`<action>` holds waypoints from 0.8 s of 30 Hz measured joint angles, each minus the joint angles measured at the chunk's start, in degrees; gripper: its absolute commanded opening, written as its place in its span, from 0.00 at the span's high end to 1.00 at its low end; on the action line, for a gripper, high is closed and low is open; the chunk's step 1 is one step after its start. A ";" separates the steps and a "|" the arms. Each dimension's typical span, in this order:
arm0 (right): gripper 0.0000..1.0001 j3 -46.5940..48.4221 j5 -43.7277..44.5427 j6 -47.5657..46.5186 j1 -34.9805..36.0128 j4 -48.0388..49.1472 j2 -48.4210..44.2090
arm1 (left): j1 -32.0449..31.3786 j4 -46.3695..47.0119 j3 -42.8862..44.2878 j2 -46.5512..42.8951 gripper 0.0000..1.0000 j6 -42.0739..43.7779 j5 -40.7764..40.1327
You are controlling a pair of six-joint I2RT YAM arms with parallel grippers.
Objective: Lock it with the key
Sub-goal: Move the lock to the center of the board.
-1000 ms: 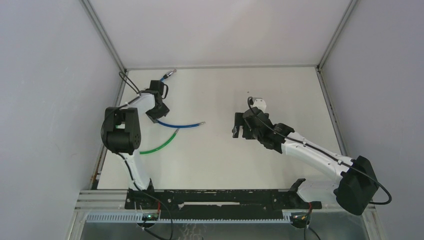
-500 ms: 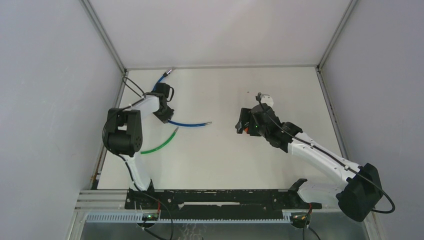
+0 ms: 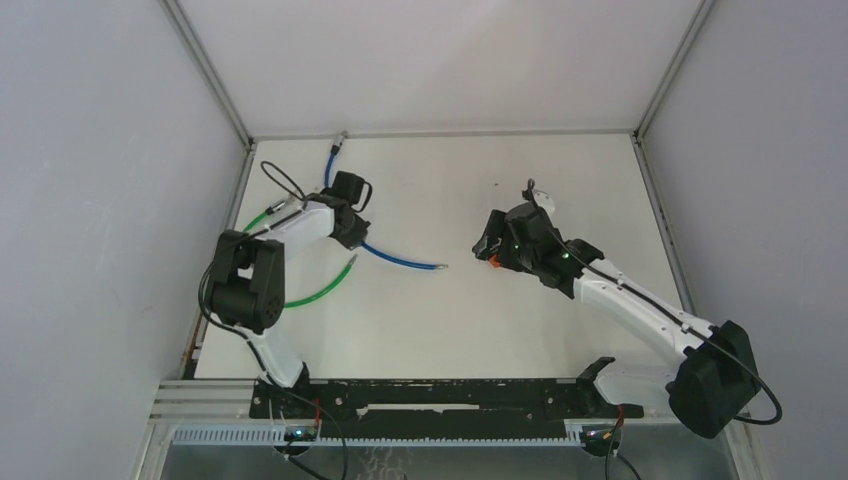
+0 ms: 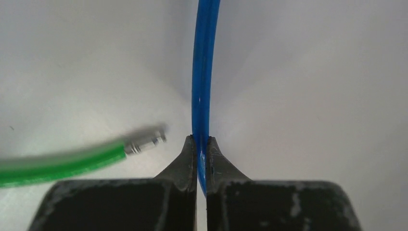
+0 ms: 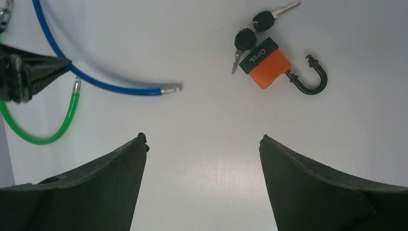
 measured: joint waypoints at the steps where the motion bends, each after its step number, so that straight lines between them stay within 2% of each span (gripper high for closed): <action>1: 0.09 0.00 -0.02 1.36 -0.07 0.00 0.72 | -1.51 0.09 -0.66 -1.57 1.00 -1.22 0.15; 7: 0.08 0.00 -0.57 7.13 2.69 -0.02 7.32 | -7.34 1.53 -3.43 -7.61 1.00 -7.39 1.49; 13: 0.08 0.00 -1.07 12.57 3.04 -2.21 10.51 | -14.91 2.45 -10.43 -11.76 0.99 -15.98 1.60; 15: 0.08 0.00 -0.72 14.97 2.40 -3.93 11.15 | -18.69 2.12 -11.89 -12.41 0.89 -18.45 1.38; 19: 0.09 -0.02 -0.24 18.91 -0.13 -7.37 11.76 | -25.14 1.75 -12.81 -13.75 0.63 -21.77 1.18; 24: 0.11 -0.63 -0.46 19.06 -4.24 -8.04 10.93 | -28.02 1.84 -12.81 -17.90 0.48 -21.16 0.98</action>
